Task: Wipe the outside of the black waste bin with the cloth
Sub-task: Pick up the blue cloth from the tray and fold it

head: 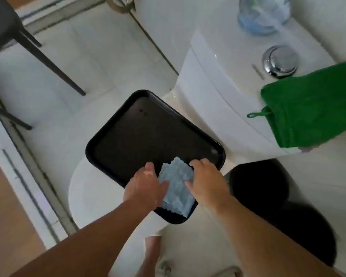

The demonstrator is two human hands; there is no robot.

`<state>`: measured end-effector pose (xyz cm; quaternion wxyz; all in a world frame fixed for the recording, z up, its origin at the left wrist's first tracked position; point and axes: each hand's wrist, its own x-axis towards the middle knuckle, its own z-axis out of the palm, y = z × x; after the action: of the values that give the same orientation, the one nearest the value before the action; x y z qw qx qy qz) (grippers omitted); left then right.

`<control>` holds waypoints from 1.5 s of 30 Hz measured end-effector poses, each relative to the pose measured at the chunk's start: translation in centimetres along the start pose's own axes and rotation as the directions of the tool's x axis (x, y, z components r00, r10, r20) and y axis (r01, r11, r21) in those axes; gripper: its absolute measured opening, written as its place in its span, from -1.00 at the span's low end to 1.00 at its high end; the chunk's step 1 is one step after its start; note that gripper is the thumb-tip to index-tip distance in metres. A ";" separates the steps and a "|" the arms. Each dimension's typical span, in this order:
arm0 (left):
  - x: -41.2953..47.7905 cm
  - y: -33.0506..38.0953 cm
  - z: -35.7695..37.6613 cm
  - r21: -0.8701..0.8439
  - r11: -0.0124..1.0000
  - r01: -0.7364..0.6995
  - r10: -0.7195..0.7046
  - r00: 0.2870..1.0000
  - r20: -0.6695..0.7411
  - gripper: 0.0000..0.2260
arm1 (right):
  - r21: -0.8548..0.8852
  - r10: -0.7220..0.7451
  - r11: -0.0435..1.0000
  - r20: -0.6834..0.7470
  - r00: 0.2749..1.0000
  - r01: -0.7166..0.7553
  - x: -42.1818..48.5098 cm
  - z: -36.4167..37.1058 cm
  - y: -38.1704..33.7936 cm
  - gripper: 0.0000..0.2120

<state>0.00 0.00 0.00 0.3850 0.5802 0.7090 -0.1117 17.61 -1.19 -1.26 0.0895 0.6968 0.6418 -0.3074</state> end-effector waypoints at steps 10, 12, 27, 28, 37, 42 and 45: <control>2.1 0.5 1.7 -0.022 0.999 -0.028 0.028 1.000 -0.010 -0.88 | -0.025 -0.105 0.994 0.003 0.994 0.105 1.6 1.8 0.8 -0.83; 1.6 0.4 1.0 -0.191 0.982 -0.012 0.024 0.998 0.060 -0.80 | 0.094 -0.128 0.988 0.035 0.991 0.125 1.1 0.9 1.1 -0.86; -13.6 7.4 9.3 -0.686 0.726 -0.037 0.383 0.851 0.359 -0.68 | 0.827 -0.040 0.559 -0.052 0.998 0.066 -19.1 -1.1 15.2 -0.73; -13.9 8.0 11.2 -0.685 0.727 -0.037 0.389 0.845 0.368 -0.67 | 0.846 -0.014 0.529 -0.067 0.998 0.064 -20.3 0.0 16.6 -0.72; -11.3 11.8 24.6 -0.686 0.708 -0.168 0.598 0.660 0.455 -0.43 | 0.841 0.158 0.492 -0.339 0.928 0.223 -24.5 10.1 28.1 -0.78; -9.0 12.9 27.4 -0.652 0.580 -0.489 0.802 0.485 0.350 -0.54 | 0.743 0.105 0.593 -0.454 0.885 0.311 -24.6 13.4 31.5 -0.80; -9.8 13.4 28.7 -0.560 0.449 -0.696 0.887 0.423 0.185 -0.75 | 0.709 0.096 0.600 -0.523 0.847 0.370 -25.7 14.1 31.5 -0.83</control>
<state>24.37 -20.57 -8.94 0.6533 0.7130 0.2325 0.1040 43.44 -35.13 -7.05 -0.4246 0.6647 0.4927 -0.3677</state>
